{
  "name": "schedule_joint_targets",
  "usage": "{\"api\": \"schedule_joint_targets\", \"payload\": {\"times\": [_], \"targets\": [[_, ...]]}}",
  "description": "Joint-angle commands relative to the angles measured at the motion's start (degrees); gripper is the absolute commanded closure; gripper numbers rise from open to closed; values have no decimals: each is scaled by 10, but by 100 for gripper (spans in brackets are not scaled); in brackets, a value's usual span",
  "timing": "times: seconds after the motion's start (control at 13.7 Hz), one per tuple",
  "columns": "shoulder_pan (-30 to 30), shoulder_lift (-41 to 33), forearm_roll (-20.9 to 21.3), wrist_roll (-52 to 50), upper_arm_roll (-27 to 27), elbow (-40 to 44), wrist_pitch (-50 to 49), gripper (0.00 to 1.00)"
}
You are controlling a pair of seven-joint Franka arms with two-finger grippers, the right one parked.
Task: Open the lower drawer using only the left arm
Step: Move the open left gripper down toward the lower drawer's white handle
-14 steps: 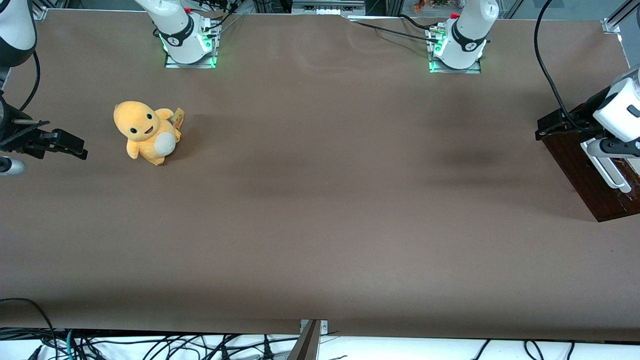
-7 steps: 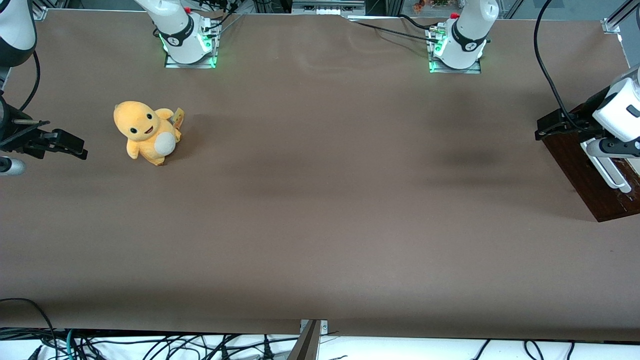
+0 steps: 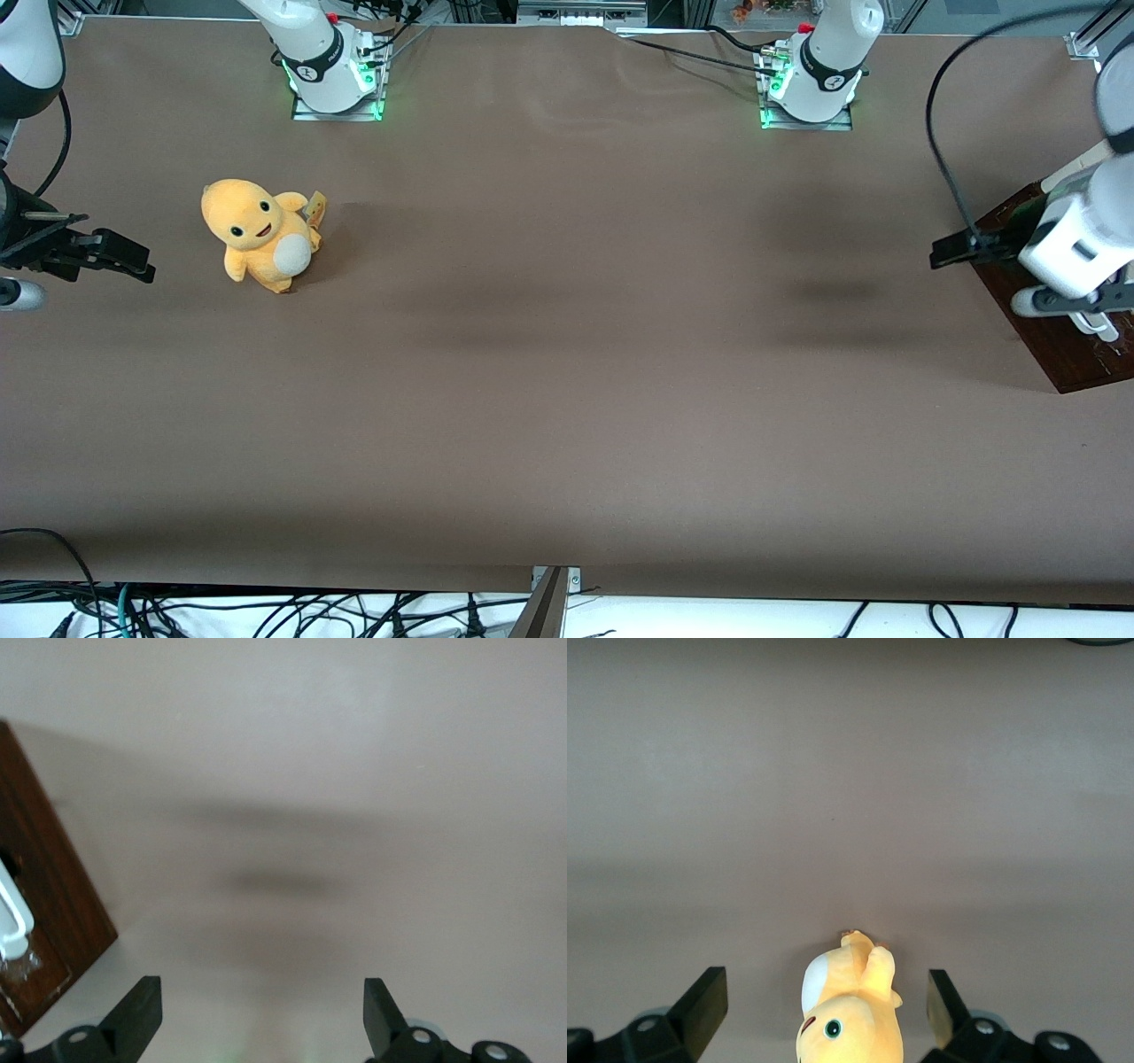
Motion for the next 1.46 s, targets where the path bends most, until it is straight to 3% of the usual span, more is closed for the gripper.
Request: {"api": "schedule_joint_targets", "payload": {"times": [0.0, 0.51, 0.88, 1.39], "targets": [[-26, 37, 70, -68, -1, 7, -37, 0], [-27, 179, 296, -97, 3, 6, -61, 0], [-26, 288, 462, -191, 4, -1, -69, 0], [12, 355, 598, -213, 5, -1, -76, 0]]}}
